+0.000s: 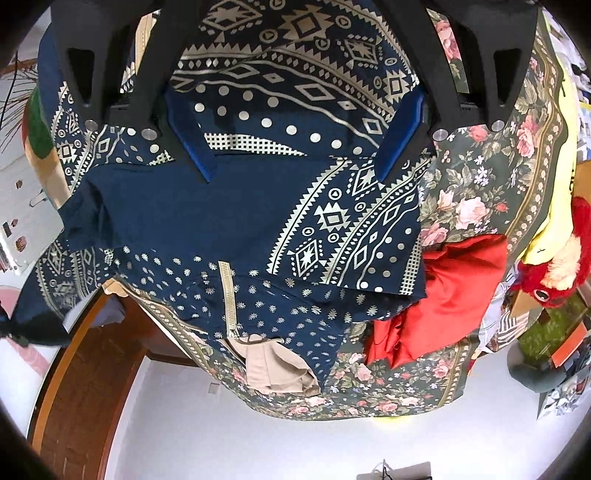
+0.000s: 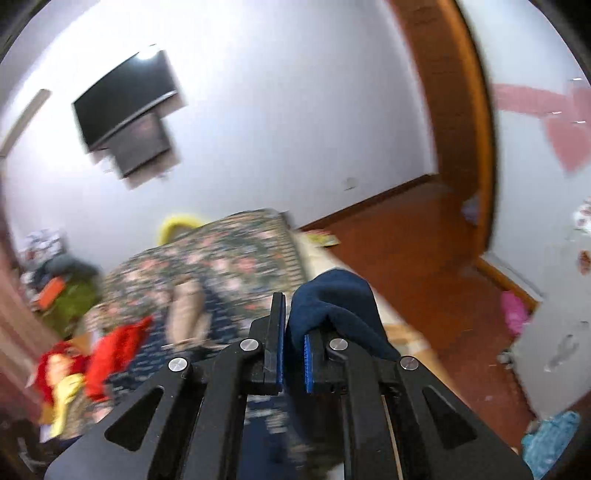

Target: Fold large clothes

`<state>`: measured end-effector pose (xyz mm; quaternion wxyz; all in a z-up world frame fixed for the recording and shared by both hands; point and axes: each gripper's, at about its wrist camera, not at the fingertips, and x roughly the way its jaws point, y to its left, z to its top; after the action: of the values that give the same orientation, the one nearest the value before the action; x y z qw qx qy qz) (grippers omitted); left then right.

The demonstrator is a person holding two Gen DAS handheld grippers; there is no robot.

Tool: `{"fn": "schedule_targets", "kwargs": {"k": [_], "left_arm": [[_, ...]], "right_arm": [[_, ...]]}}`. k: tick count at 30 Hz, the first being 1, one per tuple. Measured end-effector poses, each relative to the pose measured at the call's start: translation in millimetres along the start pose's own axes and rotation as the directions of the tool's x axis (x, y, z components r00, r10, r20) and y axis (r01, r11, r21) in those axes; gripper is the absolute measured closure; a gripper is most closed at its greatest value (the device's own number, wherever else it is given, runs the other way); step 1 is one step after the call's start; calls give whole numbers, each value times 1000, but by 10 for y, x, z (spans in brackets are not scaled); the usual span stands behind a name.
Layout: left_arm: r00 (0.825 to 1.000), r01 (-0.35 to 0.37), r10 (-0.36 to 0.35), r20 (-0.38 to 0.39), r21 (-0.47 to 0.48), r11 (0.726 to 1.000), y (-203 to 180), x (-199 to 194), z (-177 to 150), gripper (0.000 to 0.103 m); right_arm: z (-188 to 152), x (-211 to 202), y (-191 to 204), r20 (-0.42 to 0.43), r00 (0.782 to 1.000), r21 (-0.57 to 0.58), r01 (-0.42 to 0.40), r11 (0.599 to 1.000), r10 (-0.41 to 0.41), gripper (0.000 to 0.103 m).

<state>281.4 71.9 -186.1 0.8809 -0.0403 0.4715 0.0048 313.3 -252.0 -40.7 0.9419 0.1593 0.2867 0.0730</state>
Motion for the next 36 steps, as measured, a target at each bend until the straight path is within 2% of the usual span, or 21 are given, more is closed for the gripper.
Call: {"fn": "schedule_targets", "kwargs": {"k": [4, 6, 10, 13, 18, 21, 26, 27, 29, 31, 32, 33, 36], "left_arm": [[1000, -3, 3, 12, -11, 1000, 88, -84, -49, 15], [1000, -6, 6, 16, -18, 1000, 135, -111, -67, 15], [1000, -5, 6, 19, -47, 999, 260, -156, -116, 15], [1000, 0, 1, 19, -68, 998, 345, -168, -156, 15], [1000, -6, 8, 20, -90, 996, 471, -191, -231, 15], [1000, -12, 14, 16, -95, 995, 526, -197, -278, 15], [1000, -16, 16, 4, -104, 994, 579, -183, -325, 15], [1000, -15, 15, 1, -106, 994, 583, -174, -328, 15], [1000, -14, 14, -4, -107, 994, 571, -163, -327, 15], [1000, -12, 11, -6, -99, 995, 526, -160, -314, 15], [1000, -10, 10, -5, -93, 996, 504, -160, -308, 15], [1000, -9, 9, -3, -83, 996, 468, -167, -293, 15], [1000, -7, 7, 7, -49, 999, 349, -199, -236, 15]], "right_arm": [[-137, 117, 318, -84, 990, -3, -112, 994, 111, 96], [-264, 237, 516, -147, 976, -11, -164, 986, 161, 96], [-572, 507, 827, -265, 944, -36, -212, 977, 195, 96], [-867, 759, 1033, -367, 910, -53, -227, 973, 192, 96], [-1371, 1192, 1233, -546, 822, -33, -215, 976, 163, 96], [-1598, 1269, 1230, -614, 774, -4, -203, 979, 158, 95], [-1744, 1229, 1239, -677, 728, -31, -178, 984, 110, 91], [-1764, 1226, 1232, -694, 713, -35, -175, 984, 102, 88], [-1769, 1200, 1232, -707, 699, -32, -189, 982, 112, 81], [-1740, 1142, 1231, -715, 686, -22, -216, 976, 135, 58], [-1723, 1104, 1235, -719, 680, -22, -229, 973, 144, 53], [-1693, 1047, 1241, -718, 680, -29, -242, 970, 148, 46], [-1594, 886, 1224, -702, 697, -65, -272, 960, 149, 44]]}}
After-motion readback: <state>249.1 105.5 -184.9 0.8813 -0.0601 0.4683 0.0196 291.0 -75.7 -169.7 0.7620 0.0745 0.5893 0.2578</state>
